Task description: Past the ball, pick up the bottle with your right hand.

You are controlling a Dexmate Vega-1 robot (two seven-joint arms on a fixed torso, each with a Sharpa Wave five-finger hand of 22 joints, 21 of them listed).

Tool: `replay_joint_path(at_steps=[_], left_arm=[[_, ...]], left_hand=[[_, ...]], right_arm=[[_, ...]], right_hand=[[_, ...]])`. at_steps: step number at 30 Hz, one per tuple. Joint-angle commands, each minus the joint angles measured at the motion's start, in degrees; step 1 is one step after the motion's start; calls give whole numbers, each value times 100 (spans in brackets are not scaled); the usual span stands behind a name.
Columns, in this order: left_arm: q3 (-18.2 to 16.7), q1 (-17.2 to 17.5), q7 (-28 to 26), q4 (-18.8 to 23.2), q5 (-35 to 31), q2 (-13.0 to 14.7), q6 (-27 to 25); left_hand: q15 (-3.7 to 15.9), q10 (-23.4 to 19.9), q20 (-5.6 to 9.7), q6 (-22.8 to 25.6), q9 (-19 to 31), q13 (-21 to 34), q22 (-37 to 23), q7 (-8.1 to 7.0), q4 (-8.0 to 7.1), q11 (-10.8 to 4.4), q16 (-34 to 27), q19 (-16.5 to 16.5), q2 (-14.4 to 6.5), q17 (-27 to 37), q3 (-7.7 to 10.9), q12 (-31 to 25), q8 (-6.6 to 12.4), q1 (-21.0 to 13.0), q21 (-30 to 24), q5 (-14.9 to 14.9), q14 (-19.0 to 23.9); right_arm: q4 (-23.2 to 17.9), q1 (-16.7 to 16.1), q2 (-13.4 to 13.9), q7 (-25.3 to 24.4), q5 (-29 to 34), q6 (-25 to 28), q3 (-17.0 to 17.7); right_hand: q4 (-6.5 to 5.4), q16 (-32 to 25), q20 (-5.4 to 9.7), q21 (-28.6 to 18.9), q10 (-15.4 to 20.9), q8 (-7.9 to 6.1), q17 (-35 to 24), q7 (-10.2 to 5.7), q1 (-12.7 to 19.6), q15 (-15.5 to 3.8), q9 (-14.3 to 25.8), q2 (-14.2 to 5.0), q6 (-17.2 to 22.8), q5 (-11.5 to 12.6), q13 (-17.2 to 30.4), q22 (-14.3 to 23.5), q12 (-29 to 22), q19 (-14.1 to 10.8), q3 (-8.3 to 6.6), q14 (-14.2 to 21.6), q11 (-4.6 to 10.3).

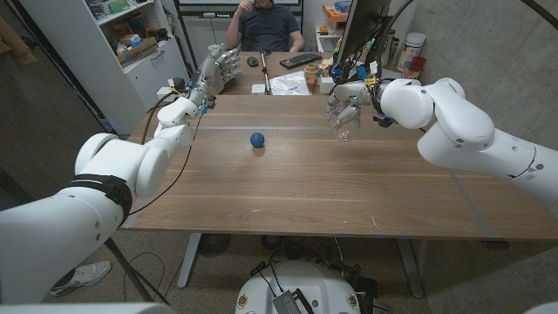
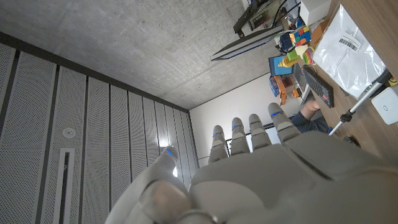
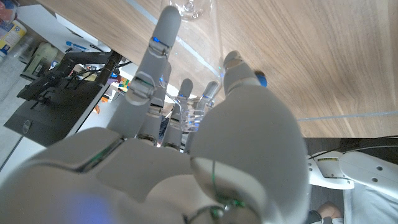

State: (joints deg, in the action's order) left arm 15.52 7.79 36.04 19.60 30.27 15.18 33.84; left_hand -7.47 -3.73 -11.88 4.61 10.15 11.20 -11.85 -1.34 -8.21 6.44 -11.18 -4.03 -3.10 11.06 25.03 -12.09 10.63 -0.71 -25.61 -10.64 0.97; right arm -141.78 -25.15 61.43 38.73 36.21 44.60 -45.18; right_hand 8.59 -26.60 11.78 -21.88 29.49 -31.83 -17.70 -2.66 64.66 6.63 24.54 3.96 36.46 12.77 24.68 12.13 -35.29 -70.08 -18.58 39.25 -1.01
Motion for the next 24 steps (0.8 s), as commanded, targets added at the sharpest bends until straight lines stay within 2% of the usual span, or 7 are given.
replay_joint_path(at_steps=[1, 12, 20, 21, 24], left_arm=[[-82, 7, 57, 1, 22, -22, 104], [-98, 15, 11, 1, 12, -22, 92], [-110, 11, -8, 0, 7, -22, 84], [-109, 9, -11, 1, 4, -22, 84], [-116, 6, 11, 1, 8, -22, 88]], left_hand=[[-7, 26, -33, 58, 6, -5, -12, -5, 3, 12, -16, -26, 25, 14, 2, 8, 12, -19, 16, -32, -28], [-7, 19, -33, 59, 6, -6, -13, -19, 1, 15, -19, -25, 22, 13, -6, 4, 11, -21, 21, -34, -23], [-5, 22, -33, 57, 6, -6, -13, -14, 0, 20, -20, -24, 19, 13, -12, 5, 9, -23, 24, -35, -25], [-1, 27, -33, 58, 6, -6, -13, -11, 0, 18, -22, -24, 19, 13, -12, 7, 9, -23, 25, -35, -21], [0, 24, -33, 59, 6, -6, -13, -14, 0, 17, -20, -23, 18, 12, -14, 6, 10, -24, 25, -36, -27]], right_arm=[[-417, -284, 252, -462, 221, 375, 515], [-628, -597, 410, -977, 143, 531, 928], [-728, -670, 441, -1144, 176, 697, 956], [-750, -791, 452, -1308, 32, 680, 1098], [-806, -912, 490, -1512, -79, 700, 1190]], right_hand=[[-15, -284, 86, -52, 118, -53, -2047, 71, 1423, -1918, 24, -1352, 124, 40, 665, 12, -402, 47, -23, 1478, 23], [-31, -260, 92, -122, 203, -88, -2118, 133, 1447, -1918, 18, -1364, 208, 79, 767, 16, -520, 6, -40, 1611, 5], [-42, -235, 94, -162, 230, -113, -2157, 169, 1457, -1913, 28, -1371, 245, 106, 829, 18, -582, -8, -54, 1680, 29], [-43, -232, 94, -165, 229, -112, -2160, 164, 1458, -1913, 30, -1372, 241, 108, 835, 19, -586, -10, -55, 1685, 28], [-45, -225, 95, -175, 237, -120, -2170, 172, 1461, -1913, 32, -1373, 252, 116, 850, 19, -601, -13, -59, 1700, 32]])
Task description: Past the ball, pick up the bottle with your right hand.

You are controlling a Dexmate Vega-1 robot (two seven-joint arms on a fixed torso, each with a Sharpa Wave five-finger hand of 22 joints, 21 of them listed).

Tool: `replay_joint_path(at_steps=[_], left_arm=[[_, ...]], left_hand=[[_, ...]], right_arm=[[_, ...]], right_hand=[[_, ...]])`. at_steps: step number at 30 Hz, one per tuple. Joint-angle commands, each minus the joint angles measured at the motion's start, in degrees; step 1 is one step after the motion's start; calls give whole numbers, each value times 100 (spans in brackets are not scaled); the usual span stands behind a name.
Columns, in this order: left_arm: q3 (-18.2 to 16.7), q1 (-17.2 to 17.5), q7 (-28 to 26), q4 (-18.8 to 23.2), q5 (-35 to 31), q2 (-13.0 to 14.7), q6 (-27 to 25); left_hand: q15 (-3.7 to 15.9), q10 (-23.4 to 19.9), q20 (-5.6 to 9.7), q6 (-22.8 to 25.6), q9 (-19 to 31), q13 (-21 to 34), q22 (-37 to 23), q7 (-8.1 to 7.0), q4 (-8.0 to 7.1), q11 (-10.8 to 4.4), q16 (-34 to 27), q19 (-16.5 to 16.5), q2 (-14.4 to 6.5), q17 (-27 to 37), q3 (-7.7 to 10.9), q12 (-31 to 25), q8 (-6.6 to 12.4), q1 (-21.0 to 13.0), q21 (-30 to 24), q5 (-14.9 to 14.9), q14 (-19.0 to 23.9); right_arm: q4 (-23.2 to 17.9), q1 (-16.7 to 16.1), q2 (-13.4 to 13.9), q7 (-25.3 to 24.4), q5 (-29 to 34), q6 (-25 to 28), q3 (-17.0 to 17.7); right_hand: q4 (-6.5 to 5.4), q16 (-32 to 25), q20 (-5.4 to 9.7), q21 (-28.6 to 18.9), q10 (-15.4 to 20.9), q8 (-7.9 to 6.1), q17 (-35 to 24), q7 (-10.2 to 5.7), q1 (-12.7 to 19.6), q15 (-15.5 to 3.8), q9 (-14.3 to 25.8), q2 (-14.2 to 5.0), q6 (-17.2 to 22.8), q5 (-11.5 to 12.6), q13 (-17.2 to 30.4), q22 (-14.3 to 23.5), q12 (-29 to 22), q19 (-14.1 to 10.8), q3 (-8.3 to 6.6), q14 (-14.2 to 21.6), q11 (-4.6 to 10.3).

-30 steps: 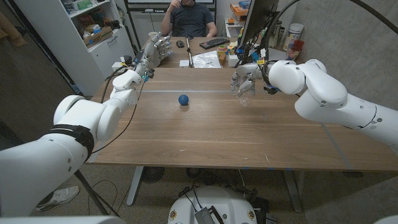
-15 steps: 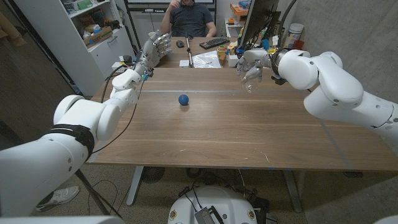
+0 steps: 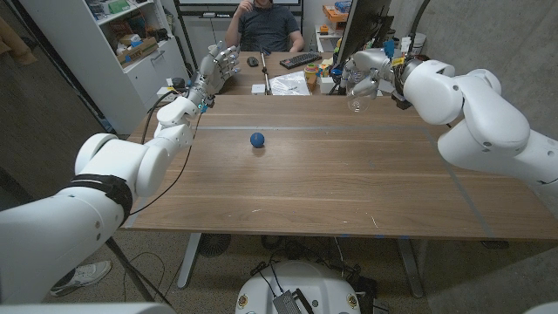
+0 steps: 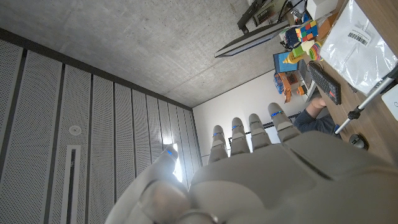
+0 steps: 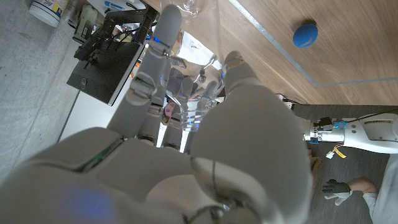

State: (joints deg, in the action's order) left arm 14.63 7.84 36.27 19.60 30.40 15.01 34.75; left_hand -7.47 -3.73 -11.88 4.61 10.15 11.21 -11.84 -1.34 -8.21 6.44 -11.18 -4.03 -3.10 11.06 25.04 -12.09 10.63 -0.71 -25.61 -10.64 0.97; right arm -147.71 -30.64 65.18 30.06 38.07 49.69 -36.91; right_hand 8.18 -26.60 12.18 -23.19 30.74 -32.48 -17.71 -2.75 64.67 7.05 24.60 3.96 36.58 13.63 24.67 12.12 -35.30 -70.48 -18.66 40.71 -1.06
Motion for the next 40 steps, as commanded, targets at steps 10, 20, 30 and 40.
replay_joint_path(at_steps=[10, 20, 30, 40], left_arm=[[-46, -4, 6, 2, 5, -13, 36], [-45, 5, 38, 5, 16, -13, 119], [-31, -5, 31, 4, 20, -15, 130], [18, -30, -35, 4, -15, -17, 49]], left_hand=[[-3, 23, -32, 60, 6, -7, -14, -14, -1, 19, -22, -22, 15, 12, -21, 5, 9, -26, 29, -37, -23], [-11, 26, -32, 63, 6, -7, -14, -11, -3, 15, -21, -22, 12, 11, -27, 6, 9, -28, 33, -38, -29], [-10, 27, -33, 61, 5, -7, -14, -13, -3, 15, -22, -22, 9, 10, -33, 6, 8, -30, 37, -39, -27], [-2, 24, -33, 63, 5, -7, -15, -11, -3, 17, -23, -22, 8, 10, -40, 4, 8, -32, 42, -40, -27]], right_arm=[[-269, -490, 241, -1025, -610, 272, 484], [-303, -609, 375, -1425, -935, 266, 582], [-311, -575, 481, -1628, -1154, 271, 546], [-254, -556, 566, -1831, -1389, 188, 560]], right_hand=[[-21, -200, 53, -72, 124, -56, -2199, 187, 1455, -1947, 21, -1377, 240, 53, 888, 20, -638, 24, -59, 1597, 37], [-26, -165, 56, -101, 135, -59, -2230, 187, 1458, -1946, 19, -1375, 241, 78, 889, 20, -653, 26, -72, 1630, 33], [-26, -133, 57, -126, 152, -72, -2261, 196, 1466, -1945, 24, -1372, 255, 102, 892, 19, -671, 32, -85, 1659, 37], [-26, -98, 57, -152, 173, -77, -2292, 205, 1472, -1944, 21, -1369, 259, 130, 892, 17, -689, 39, -97, 1685, 20]])
